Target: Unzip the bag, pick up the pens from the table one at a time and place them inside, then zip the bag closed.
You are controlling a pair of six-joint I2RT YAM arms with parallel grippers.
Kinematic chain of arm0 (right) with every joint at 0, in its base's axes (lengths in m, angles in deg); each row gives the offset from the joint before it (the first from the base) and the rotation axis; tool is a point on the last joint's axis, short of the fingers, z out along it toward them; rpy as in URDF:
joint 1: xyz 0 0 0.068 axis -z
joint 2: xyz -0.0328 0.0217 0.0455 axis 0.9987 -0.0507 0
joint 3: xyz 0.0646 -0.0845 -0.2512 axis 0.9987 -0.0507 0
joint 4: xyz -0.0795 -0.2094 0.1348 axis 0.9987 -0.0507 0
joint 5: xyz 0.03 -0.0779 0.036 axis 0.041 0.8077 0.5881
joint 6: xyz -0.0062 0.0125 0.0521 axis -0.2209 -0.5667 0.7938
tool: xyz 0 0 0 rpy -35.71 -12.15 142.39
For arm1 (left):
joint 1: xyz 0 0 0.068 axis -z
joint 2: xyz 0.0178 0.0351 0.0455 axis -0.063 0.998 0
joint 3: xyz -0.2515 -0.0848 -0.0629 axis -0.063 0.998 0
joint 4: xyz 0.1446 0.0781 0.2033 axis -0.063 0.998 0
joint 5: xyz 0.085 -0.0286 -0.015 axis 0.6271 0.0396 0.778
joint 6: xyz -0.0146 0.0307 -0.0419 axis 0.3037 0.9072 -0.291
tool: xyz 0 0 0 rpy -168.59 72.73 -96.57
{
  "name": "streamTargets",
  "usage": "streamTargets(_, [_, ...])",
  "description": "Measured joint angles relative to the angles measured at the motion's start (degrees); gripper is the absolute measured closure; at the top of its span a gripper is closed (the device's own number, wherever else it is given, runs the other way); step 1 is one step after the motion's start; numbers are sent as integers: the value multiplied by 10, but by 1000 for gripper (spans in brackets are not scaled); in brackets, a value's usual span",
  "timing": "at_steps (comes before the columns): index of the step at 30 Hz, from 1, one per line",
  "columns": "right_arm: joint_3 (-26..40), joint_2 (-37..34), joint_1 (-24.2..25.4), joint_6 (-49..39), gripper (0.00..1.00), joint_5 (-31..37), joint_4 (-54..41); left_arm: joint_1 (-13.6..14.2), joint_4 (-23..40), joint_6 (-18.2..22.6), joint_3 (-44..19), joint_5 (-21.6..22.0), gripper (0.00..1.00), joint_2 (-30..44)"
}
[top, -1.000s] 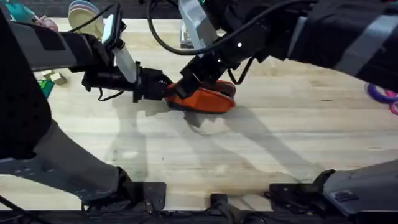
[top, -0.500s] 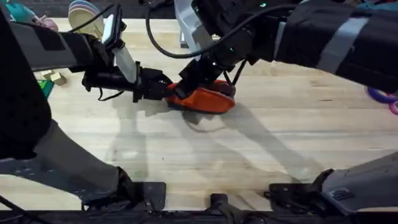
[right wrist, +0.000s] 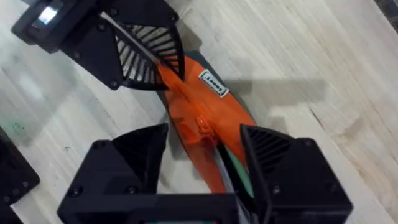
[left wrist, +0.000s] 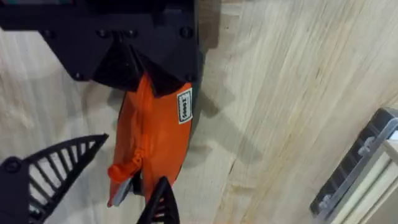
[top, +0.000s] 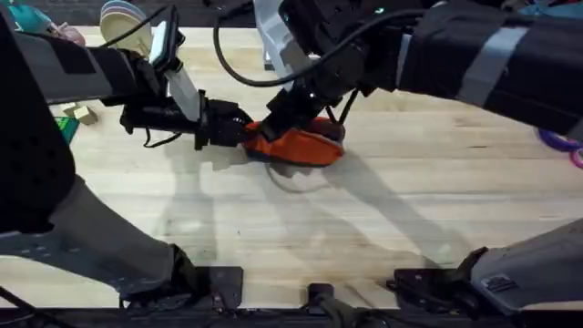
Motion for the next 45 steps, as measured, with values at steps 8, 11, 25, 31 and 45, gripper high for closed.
streamTargets(8, [0, 0, 0, 0, 534, 0, 0, 0, 0, 0, 0, 0, 959, 0])
streamTargets(11, [0, 0, 0, 2, 750, 0, 2, 0, 0, 0, 0, 0, 959, 0])
streamTargets(25, [0, 0, 0, 0, 967, 1, 5, 0, 0, 0, 0, 2, 959, 0])
streamTargets(31, [0, 0, 2, 0, 967, 1, 4, 0, 0, 0, 0, 2, 958, 0])
streamTargets(45, [0, 31, 73, -6, 967, -7, -66, 0, 0, 0, 0, 0, 959, 0])
